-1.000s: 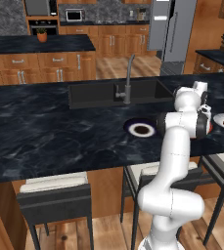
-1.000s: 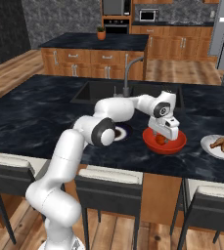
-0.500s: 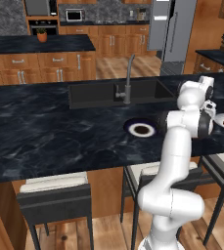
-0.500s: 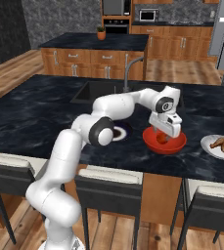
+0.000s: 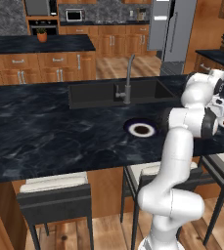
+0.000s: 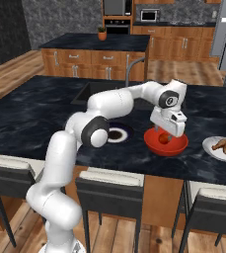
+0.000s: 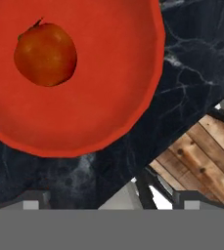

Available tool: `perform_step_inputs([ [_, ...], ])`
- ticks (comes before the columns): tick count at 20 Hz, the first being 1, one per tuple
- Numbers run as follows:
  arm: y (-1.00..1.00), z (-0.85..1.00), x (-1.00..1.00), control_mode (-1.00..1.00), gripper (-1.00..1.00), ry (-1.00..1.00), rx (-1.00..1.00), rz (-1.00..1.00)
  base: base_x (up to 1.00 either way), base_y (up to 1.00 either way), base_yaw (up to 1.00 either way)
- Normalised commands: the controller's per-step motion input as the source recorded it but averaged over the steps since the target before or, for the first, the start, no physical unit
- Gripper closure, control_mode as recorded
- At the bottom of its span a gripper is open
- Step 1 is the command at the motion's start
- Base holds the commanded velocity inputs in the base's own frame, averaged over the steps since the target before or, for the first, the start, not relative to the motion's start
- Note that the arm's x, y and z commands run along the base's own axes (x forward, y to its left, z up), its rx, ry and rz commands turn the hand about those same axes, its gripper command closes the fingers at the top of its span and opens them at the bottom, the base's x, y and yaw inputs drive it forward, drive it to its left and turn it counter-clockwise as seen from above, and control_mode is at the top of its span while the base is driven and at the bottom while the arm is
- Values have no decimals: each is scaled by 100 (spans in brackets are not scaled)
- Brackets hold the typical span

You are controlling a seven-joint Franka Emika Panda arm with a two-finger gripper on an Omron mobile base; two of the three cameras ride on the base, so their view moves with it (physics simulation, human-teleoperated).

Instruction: Pick the chicken drumstick and tomato from their plates and place them in the bowl. Then put the bowl in the fridge.

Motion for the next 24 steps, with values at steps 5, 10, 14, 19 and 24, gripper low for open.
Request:
perform_step_inputs([
  [5,23,7,-61,-100,-100,-1,-1,1,0,0,0],
  [10,27,4,-64,-100,-100,0,-3,8,0,0,0],
  [14,5,23,-38,-100,-100,-4,-8,11,0,0,0],
  [19,-16,23,-26,-100,-100,0,-1,6,0,0,0],
  [24,-21,3,-16,-100,-100,-5,0,5,0,0,0],
])
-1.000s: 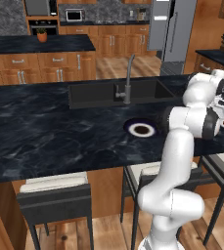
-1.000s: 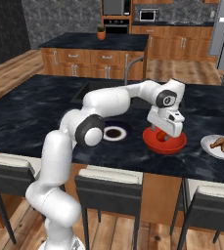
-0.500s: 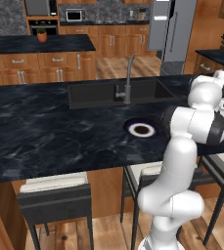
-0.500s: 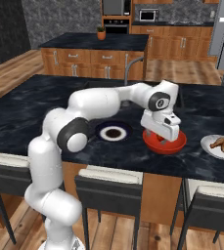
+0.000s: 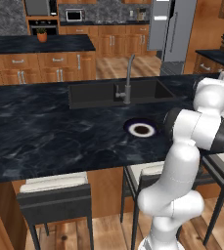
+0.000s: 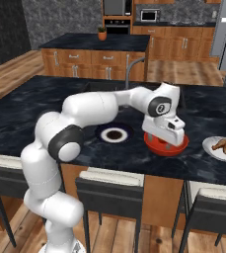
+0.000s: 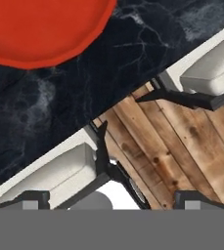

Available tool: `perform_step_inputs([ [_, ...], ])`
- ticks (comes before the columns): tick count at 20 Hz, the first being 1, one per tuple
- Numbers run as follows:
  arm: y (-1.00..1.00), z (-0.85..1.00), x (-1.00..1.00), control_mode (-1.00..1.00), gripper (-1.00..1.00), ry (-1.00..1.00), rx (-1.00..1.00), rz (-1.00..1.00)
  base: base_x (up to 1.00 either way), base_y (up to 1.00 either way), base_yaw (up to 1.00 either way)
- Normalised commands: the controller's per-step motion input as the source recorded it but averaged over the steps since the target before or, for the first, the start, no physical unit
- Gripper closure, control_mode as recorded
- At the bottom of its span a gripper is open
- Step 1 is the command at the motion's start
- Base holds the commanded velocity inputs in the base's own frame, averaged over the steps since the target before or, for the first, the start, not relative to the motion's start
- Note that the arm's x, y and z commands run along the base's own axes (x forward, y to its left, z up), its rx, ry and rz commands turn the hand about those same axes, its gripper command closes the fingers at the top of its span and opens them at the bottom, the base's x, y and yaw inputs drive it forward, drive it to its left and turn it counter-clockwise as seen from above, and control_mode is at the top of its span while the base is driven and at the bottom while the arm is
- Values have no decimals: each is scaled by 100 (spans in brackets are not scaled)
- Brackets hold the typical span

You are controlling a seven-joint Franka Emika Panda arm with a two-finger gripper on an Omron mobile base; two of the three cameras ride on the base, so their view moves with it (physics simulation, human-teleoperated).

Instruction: Pick the chicken drumstick and tomato from their plates and place them in the bowl. Then put the bowl in the fridge.

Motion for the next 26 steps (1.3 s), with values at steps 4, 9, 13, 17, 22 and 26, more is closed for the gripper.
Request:
perform_step_inputs([
  [4,-26,0,-2,-100,-100,-12,0,-1,0,0,0],
  [9,-24,0,0,-100,-100,-18,-1,0,0,0,0],
  [13,-27,-1,0,-100,-100,-23,-6,-19,0,0,0],
  [17,-30,-2,0,-100,-100,-16,-11,-29,0,0,0],
  [22,-23,-1,0,-100,-100,-3,-19,-22,0,0,0],
  [26,-12,0,2,-100,-100,0,-13,-16,0,0,0],
])
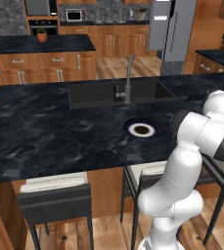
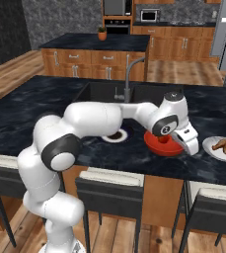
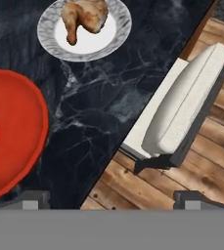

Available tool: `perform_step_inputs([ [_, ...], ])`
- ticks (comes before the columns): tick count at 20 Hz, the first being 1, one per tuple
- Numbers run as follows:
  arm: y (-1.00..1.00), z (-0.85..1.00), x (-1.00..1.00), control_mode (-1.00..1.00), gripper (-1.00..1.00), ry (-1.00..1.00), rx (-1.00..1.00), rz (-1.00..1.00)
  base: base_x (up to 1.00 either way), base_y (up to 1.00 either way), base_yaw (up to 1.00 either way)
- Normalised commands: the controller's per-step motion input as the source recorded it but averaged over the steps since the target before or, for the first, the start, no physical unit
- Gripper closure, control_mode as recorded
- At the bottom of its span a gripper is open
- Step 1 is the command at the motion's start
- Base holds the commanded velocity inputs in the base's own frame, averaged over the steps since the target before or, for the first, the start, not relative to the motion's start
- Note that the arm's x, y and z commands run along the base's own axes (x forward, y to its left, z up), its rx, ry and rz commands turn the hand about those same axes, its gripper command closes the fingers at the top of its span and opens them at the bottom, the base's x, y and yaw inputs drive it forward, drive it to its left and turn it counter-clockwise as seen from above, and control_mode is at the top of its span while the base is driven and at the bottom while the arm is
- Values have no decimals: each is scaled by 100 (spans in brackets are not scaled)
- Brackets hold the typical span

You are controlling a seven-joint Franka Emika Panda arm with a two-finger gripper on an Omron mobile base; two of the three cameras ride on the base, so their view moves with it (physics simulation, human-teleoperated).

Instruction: Pick the chicken drumstick and tomato from their plates and place them in the bowl. Then put the bowl in the fridge.

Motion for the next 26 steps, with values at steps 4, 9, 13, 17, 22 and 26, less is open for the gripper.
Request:
perform_step_inputs([
  [4,-21,-4,6,-100,-100,0,-9,-6,0,0,0],
  [9,-17,-2,1,-100,-100,0,-2,-2,0,0,0],
  [13,-17,0,8,-100,-100,0,0,0,0,0,0],
  [17,-18,0,2,-100,-100,0,1,1,0,0,0],
  [22,-2,0,0,-100,-100,0,0,0,0,0,0],
  [26,0,0,0,-100,-100,0,0,0,0,0,0],
])
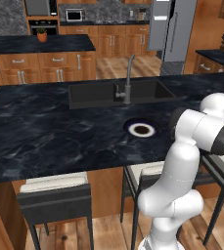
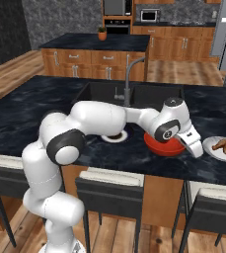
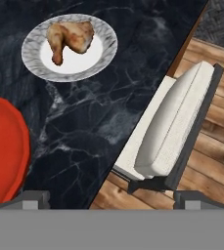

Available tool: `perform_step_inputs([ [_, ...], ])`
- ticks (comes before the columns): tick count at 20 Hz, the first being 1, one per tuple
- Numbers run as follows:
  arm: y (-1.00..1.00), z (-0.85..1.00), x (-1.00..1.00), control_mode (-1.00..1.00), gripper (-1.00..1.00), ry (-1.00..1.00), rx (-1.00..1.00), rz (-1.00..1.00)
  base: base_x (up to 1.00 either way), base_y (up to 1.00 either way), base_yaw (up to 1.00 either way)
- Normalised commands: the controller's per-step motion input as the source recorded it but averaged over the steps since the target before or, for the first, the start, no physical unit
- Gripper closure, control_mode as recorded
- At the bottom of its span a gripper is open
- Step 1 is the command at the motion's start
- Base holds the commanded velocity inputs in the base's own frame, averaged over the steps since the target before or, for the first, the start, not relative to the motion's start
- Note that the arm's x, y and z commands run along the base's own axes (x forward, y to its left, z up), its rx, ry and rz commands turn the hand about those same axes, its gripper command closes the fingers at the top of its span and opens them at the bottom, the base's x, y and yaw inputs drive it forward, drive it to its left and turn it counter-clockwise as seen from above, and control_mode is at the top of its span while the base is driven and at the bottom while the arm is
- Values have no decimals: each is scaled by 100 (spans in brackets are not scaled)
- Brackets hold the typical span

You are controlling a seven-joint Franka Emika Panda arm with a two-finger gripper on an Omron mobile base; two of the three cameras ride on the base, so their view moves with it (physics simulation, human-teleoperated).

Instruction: Pick the chicken drumstick and tomato from their plates and place them in the bowl. Then put the bowl in the fridge.

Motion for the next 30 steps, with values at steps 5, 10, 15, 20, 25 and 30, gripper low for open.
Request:
perform_step_inputs([
  [5,0,0,0,-100,-100,0,0,0,0,0,0],
  [10,0,0,0,100,-100,0,0,0,0,0,0],
  [15,0,0,0,100,-100,0,0,0,0,0,0],
  [20,0,0,0,100,-100,0,0,0,-8,0,0],
  [25,0,0,0,100,-100,0,0,0,0,-37,-9],
  [30,0,0,0,100,-100,0,0,0,6,-56,0],
])
